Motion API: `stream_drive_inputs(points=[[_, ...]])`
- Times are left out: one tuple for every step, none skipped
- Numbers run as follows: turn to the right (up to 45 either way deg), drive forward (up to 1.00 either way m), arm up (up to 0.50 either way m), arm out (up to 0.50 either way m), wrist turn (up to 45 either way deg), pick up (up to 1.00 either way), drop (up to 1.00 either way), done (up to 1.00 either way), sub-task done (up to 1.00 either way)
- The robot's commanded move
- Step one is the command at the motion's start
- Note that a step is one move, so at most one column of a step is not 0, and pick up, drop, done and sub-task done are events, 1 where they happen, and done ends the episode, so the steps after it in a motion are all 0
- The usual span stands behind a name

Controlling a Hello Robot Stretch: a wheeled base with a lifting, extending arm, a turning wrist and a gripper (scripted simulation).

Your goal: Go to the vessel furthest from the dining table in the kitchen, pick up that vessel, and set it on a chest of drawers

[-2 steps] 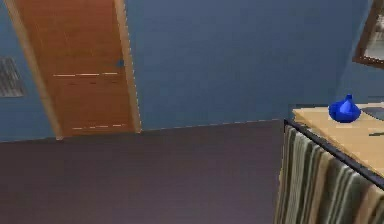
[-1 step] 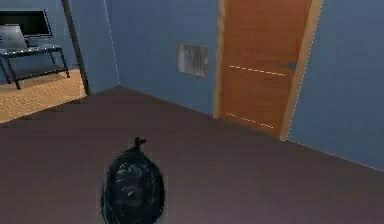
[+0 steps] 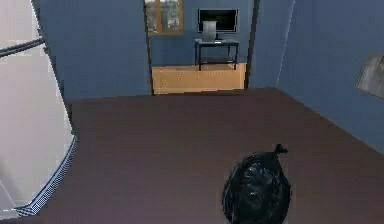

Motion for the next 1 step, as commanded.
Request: stream_drive_inputs(points=[[-33.0, 0.0, 0.0, 0.0, 0.0, 0.0, 0.0, 0.0, 0.0]])
